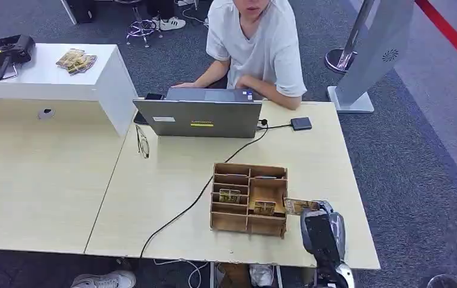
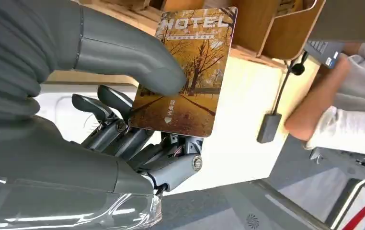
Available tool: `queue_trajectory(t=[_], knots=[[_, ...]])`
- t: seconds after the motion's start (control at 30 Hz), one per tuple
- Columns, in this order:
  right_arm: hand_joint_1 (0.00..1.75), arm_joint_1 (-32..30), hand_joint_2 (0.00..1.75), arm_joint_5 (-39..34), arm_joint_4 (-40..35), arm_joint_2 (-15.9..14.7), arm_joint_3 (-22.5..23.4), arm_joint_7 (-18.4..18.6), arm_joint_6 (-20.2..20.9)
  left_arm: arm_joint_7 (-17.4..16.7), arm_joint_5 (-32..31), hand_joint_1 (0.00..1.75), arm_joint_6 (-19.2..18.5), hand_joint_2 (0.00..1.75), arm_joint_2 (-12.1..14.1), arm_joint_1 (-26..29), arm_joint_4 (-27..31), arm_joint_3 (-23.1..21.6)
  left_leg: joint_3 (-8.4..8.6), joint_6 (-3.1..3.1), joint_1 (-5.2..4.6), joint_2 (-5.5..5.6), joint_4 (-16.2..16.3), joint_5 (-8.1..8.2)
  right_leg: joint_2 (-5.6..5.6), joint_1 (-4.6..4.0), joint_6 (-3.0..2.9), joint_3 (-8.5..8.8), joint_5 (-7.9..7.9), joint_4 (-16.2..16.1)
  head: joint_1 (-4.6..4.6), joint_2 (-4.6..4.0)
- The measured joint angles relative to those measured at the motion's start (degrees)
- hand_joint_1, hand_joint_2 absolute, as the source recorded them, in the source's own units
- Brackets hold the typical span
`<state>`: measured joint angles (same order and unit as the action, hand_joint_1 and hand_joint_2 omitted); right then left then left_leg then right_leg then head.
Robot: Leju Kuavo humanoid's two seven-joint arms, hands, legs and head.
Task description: Pass the card to the sensor for recognition and then transmit it.
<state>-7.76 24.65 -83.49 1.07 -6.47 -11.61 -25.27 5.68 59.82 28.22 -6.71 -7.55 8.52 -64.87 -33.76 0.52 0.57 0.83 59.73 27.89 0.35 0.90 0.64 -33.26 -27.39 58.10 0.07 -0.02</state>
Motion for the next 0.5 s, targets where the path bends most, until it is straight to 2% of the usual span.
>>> queue_trajectory(t=[0.5], knots=[[1.75, -0.7, 1.75, -0.2, 0.7, 0.3, 2.3, -0.2, 0.1, 0.0, 0.2, 0.00, 0.0, 0.00, 0.0, 0.0, 0.0, 0.0, 0.00, 0.00, 0.00, -0.01, 0.0, 0.00, 0.00, 0.00, 0.00, 0.00, 0.00, 0.0, 0.00, 0.00]])
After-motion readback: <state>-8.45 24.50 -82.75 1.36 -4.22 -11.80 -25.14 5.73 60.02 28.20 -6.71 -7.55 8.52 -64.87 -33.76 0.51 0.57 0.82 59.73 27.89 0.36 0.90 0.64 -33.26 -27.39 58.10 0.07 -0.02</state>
